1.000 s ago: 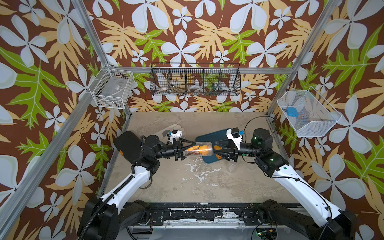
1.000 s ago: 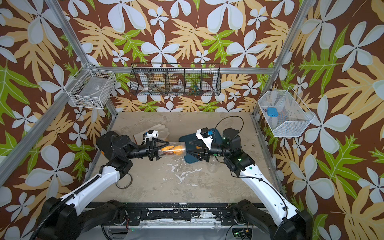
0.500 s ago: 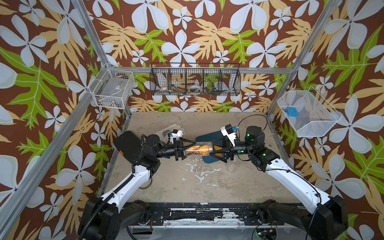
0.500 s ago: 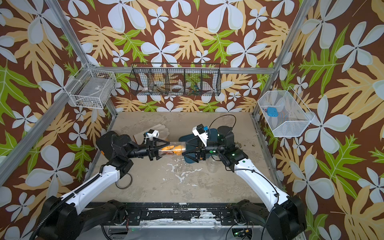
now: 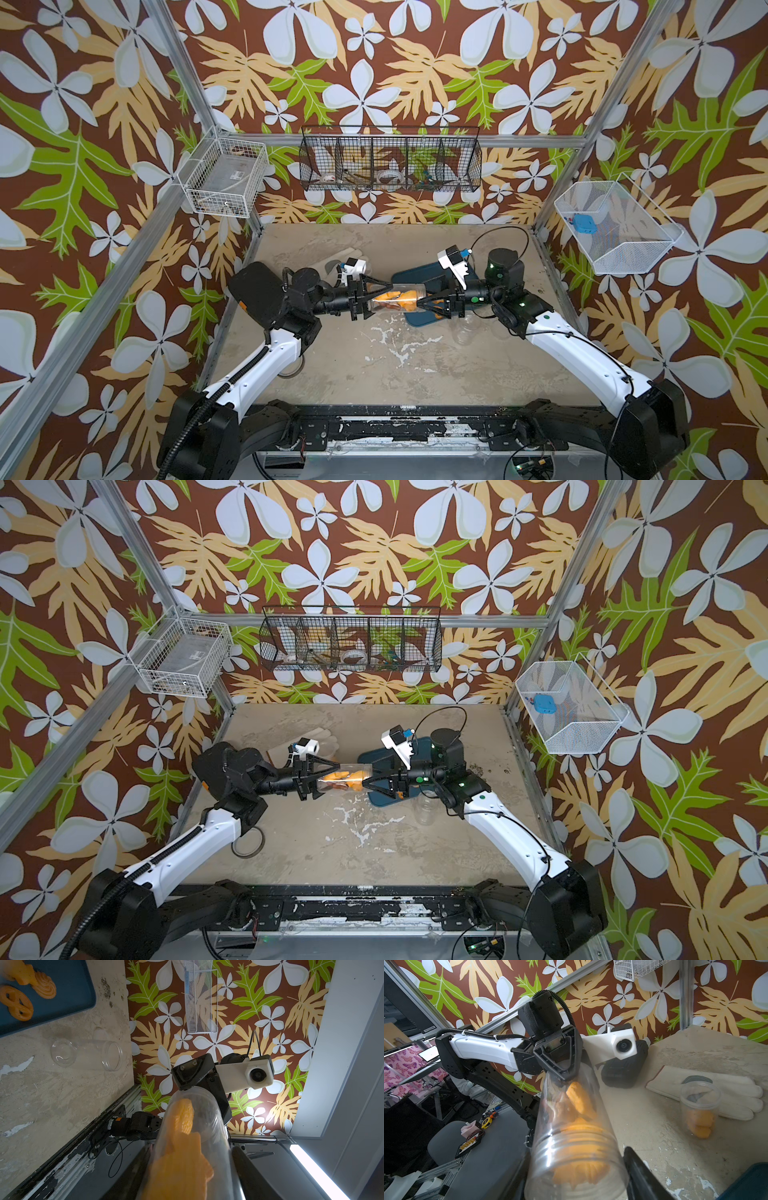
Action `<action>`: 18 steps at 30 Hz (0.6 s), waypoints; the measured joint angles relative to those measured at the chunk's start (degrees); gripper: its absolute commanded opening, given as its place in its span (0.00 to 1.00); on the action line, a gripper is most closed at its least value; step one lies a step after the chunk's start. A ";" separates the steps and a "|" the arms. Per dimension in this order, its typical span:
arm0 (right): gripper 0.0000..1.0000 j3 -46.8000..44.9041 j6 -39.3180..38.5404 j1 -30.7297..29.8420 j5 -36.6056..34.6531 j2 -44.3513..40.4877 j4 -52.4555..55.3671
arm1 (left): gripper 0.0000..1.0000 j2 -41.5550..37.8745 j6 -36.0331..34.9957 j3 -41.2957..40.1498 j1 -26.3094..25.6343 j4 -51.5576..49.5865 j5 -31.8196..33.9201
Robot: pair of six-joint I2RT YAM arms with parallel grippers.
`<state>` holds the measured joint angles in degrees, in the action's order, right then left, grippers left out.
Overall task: Pour the cookies out of the jar
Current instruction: Unscrew the lid from the jar.
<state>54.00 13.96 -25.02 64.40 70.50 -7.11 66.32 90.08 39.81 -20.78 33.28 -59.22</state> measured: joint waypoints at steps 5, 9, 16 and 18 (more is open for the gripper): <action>0.42 0.00 -3.78 0.02 -2.62 -1.22 1.40 | 0.47 0.13 0.00 0.09 0.00 -0.07 0.28; 0.42 -1.11 -9.44 0.09 -5.62 -3.74 1.16 | 0.47 0.00 1.29 0.20 0.35 -0.68 1.44; 0.53 -1.49 -16.11 -0.09 -6.40 -4.46 0.61 | 0.47 0.00 1.77 0.20 0.20 -0.02 0.46; 0.58 -1.05 -16.00 0.04 -6.88 -4.42 0.42 | 0.47 0.00 1.92 0.20 0.20 -0.04 0.46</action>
<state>52.95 -2.04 -24.97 57.52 66.08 -6.70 66.32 92.01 40.01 -20.58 33.23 -58.76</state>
